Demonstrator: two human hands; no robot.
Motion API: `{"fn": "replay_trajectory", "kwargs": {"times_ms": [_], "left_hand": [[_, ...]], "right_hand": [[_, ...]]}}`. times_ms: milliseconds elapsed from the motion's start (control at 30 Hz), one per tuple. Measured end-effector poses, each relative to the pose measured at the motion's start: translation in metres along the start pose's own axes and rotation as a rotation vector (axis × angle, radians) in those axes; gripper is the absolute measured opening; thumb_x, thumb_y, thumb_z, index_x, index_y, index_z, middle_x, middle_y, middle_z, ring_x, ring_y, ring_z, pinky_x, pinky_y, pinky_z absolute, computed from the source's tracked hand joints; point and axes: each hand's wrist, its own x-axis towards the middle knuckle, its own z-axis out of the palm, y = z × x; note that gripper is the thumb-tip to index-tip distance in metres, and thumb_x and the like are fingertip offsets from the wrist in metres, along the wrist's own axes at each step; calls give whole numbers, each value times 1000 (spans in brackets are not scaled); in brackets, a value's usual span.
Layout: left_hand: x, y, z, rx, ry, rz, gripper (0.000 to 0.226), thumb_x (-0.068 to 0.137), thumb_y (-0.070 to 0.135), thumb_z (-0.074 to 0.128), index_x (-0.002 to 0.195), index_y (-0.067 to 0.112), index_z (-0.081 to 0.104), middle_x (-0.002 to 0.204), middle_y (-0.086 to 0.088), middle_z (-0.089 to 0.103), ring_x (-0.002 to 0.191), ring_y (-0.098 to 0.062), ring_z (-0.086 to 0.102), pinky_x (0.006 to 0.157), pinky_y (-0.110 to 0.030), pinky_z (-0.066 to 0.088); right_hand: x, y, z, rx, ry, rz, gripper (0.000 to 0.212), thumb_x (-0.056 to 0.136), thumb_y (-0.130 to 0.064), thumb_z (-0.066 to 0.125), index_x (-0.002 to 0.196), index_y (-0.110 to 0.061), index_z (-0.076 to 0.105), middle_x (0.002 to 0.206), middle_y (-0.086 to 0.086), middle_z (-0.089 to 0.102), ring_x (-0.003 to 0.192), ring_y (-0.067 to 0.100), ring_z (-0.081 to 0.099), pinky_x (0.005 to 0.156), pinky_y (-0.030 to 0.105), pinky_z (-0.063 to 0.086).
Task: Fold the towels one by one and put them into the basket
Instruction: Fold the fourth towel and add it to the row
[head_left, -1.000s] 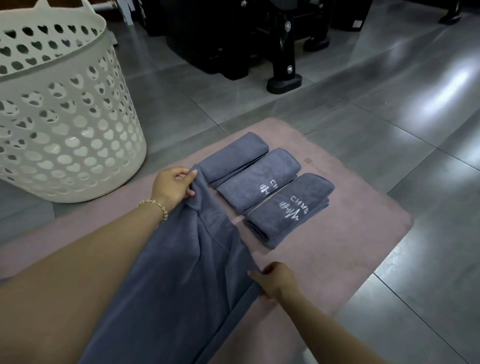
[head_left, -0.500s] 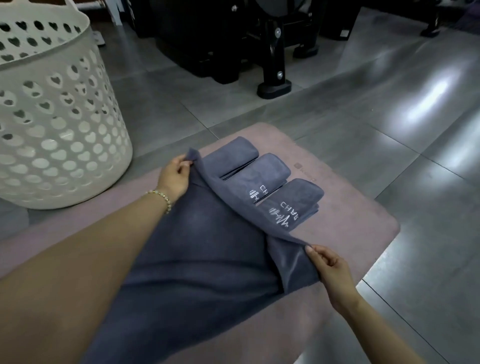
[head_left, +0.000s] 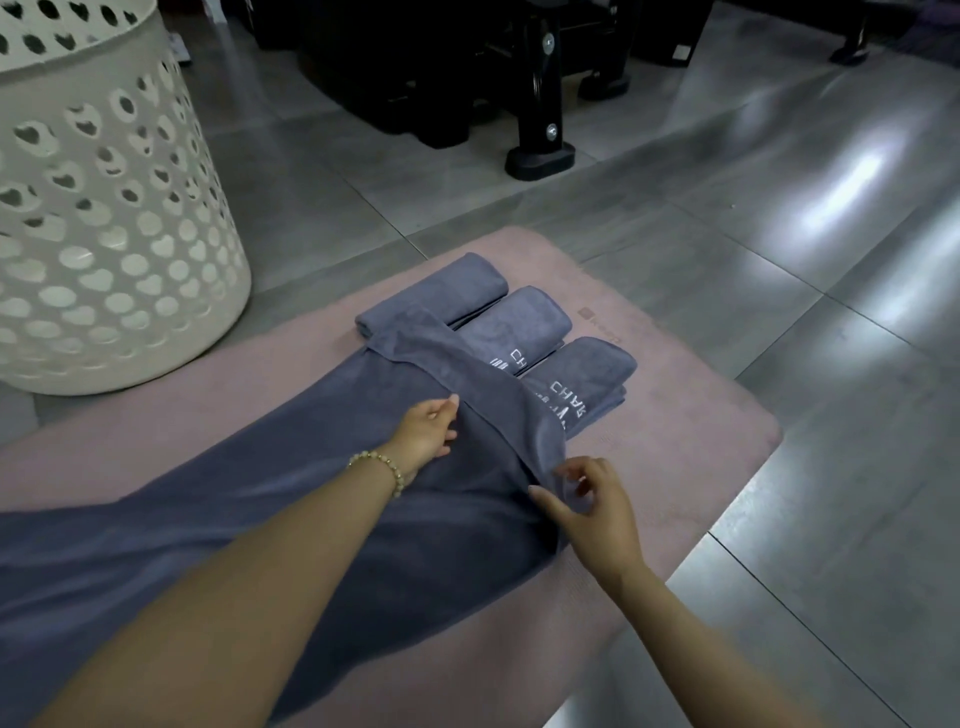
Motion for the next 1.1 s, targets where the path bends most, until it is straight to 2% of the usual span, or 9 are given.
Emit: {"fn": "replay_trajectory", "kwargs": {"times_ms": [100, 233, 367, 500, 633, 700, 833, 1033, 1100], "left_hand": [[6, 3, 8, -109, 37, -24, 38, 98, 31, 45, 130, 11, 48, 119, -4, 52, 99, -17, 52, 72, -21, 47], [13, 4, 14, -171, 65, -88, 34, 96, 30, 51, 125, 12, 53, 108, 0, 55, 74, -7, 50, 60, -18, 46], [22, 8, 19, -204, 124, -142, 18, 94, 32, 55, 97, 15, 58, 81, 5, 52, 63, -6, 42, 54, -17, 40], [28, 8, 31, -214, 192, -125, 18, 92, 31, 58, 87, 15, 52, 80, 1, 51, 63, -10, 44, 49, -19, 40], [28, 9, 25, -275, 278, -9, 19, 93, 17, 59, 74, 15, 55, 74, -1, 55, 58, -8, 48, 36, -10, 41], [22, 11, 9, -298, 353, 22, 3, 93, 14, 58, 92, 11, 59, 77, -2, 59, 58, -9, 51, 39, -10, 44], [3, -2, -42, -246, 358, -17, 27, 95, 18, 54, 121, 11, 51, 76, 4, 59, 60, -9, 50, 55, -19, 46], [-79, -67, -159, 229, 326, -35, 19, 95, 26, 53, 101, 8, 58, 92, -9, 60, 74, -20, 53, 67, -27, 41], [-119, -93, -208, 333, 334, -66, 17, 94, 23, 55, 87, 7, 60, 89, -11, 60, 83, -21, 54, 74, -27, 38]], "right_hand": [[0, 0, 9, -36, -60, 64, 25, 74, -25, 80, 85, -22, 57, 83, -8, 58, 74, 9, 54, 68, 22, 44], [4, -3, 9, -116, -83, 62, 9, 82, -22, 71, 78, -20, 63, 70, -9, 61, 61, 6, 51, 62, 24, 42], [-4, -6, 6, -181, -55, -143, 8, 86, -20, 65, 80, -20, 60, 73, -9, 60, 68, 10, 54, 61, 20, 43], [-14, 3, -1, -203, -31, -195, 12, 88, -21, 63, 80, -26, 55, 73, -13, 58, 75, 8, 54, 61, 16, 41], [-9, 7, -2, -277, -130, -197, 5, 85, -26, 68, 90, -24, 67, 83, -13, 63, 77, 6, 54, 68, 16, 43], [-9, 2, 0, -281, -143, -209, 12, 85, -30, 67, 96, -25, 69, 86, -16, 62, 81, 4, 54, 69, 11, 40], [-15, -7, 8, -330, -167, -261, 17, 87, -35, 64, 101, -27, 66, 94, -15, 59, 88, 7, 54, 71, 10, 38], [-38, -36, 41, -349, -254, -365, 21, 84, -26, 69, 103, -18, 66, 105, -3, 62, 94, 17, 61, 80, 19, 42], [-50, -53, 61, -375, -369, -337, 34, 85, -41, 58, 109, -18, 65, 110, -3, 61, 99, 18, 61, 79, 18, 39]]}}
